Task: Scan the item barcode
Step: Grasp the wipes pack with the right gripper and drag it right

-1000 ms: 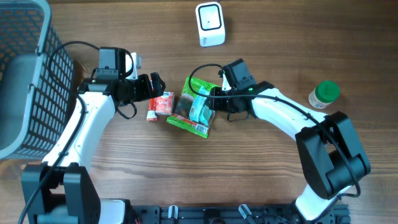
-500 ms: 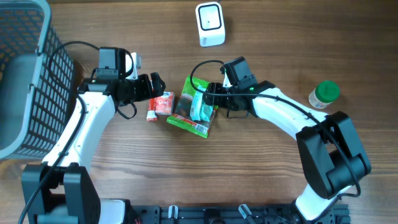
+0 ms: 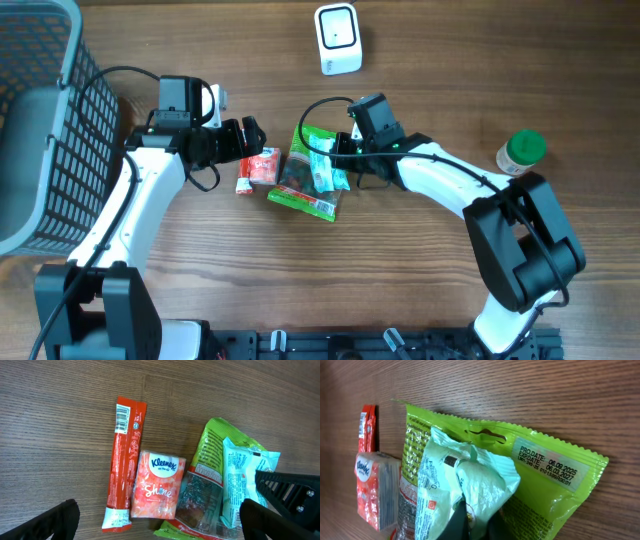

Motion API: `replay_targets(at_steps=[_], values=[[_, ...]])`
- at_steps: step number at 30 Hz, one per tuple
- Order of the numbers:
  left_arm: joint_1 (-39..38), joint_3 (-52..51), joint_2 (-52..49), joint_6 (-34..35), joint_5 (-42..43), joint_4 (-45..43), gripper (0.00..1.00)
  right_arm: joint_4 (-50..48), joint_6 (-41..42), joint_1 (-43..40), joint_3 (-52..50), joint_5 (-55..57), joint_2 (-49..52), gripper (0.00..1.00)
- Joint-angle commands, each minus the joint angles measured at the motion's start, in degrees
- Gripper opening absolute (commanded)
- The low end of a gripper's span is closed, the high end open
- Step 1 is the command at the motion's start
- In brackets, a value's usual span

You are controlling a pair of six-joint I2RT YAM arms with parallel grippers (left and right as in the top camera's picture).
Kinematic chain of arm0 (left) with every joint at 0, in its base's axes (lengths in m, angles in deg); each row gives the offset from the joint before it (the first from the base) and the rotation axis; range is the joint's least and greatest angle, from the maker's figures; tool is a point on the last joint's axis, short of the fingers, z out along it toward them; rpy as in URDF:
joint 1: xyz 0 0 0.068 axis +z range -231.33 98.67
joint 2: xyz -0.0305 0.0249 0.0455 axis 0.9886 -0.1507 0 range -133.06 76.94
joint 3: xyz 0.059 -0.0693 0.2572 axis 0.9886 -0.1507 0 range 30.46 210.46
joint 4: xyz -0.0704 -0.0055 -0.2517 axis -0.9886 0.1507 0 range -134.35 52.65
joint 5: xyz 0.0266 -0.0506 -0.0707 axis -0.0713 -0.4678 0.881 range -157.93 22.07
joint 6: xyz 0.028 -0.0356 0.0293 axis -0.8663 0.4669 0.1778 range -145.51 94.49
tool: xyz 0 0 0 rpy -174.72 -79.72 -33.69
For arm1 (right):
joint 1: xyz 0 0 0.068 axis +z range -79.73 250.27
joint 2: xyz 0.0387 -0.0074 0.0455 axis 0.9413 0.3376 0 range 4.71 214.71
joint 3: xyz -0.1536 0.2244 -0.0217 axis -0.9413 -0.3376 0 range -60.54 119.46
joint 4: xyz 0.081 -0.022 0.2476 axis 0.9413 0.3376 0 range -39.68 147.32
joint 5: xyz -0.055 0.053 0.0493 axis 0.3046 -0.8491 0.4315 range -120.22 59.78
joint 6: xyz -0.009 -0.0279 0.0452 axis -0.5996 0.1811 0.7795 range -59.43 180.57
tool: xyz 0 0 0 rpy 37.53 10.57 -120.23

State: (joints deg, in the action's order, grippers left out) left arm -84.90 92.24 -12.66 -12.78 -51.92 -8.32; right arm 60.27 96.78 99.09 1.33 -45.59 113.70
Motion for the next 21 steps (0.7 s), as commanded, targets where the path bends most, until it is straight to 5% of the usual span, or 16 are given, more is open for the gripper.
replay_targets(at_steps=[1, 11, 21], values=[[0.48, 0.81, 0.61, -0.11, 0.48, -0.20, 1.00, 1.38, -6.27, -1.25, -0.33, -2.78, -0.22, 0.04], [0.48, 0.81, 0.61, -0.11, 0.48, -0.20, 1.00, 14.62, -10.86, -12.70, -0.33, -2.64, -16.83, 0.04], [0.48, 0.81, 0.61, -0.11, 0.48, -0.20, 1.00, 18.75, -19.74, -20.06, -5.40, -0.81, -14.27, 0.04]])
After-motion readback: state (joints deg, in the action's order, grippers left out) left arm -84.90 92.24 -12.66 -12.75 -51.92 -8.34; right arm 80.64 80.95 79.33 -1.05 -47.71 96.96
